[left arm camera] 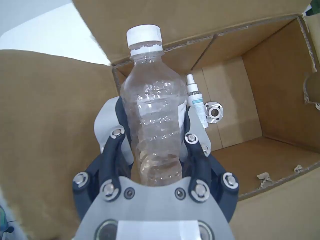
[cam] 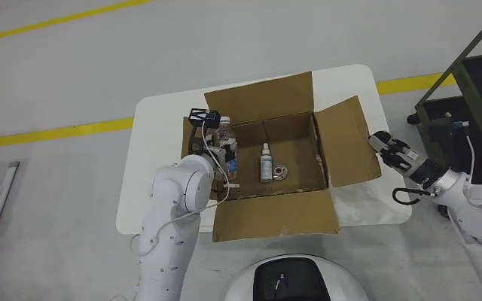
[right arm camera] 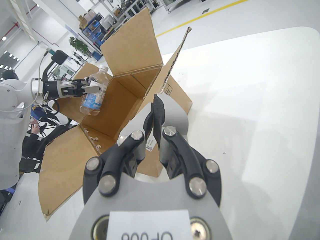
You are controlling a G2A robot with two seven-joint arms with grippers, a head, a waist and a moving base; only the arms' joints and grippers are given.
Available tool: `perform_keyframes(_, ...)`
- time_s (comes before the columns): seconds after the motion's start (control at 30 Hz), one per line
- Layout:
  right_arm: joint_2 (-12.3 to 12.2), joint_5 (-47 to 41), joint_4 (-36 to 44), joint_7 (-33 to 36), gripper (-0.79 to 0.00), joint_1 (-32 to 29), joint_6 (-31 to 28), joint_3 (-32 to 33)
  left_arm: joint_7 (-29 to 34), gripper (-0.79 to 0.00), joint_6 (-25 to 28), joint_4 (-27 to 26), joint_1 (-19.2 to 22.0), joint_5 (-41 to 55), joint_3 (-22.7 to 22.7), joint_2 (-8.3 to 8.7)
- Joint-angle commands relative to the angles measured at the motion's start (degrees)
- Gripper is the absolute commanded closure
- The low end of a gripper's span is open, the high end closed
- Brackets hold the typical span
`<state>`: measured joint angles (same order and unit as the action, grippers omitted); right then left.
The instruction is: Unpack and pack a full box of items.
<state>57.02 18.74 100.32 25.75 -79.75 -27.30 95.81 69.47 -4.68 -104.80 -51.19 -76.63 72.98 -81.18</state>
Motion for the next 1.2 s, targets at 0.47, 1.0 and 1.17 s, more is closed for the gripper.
perform_keyframes(0.47,-0.13,0.18,-0.48,-0.33,0.0,0.0,0.37,1.22,-0.87,0.0,1.38,-4.12,-0.82,2.7,7.55,1.1)
perform_keyframes(1.0,-0.54,2.09,4.25,-0.16,-0.785,-0.68,2.26,5.12,-2.37,0.0,0.05,-8.2,-0.4,3.43,11.23,1.91)
perform_keyframes(1.17,-0.64,4.27,11.78,-2.42,-0.785,-2.94,3.03,8.94,-2.37,0.0,0.05,-8.2,-0.4,3.43,11.23,1.91)
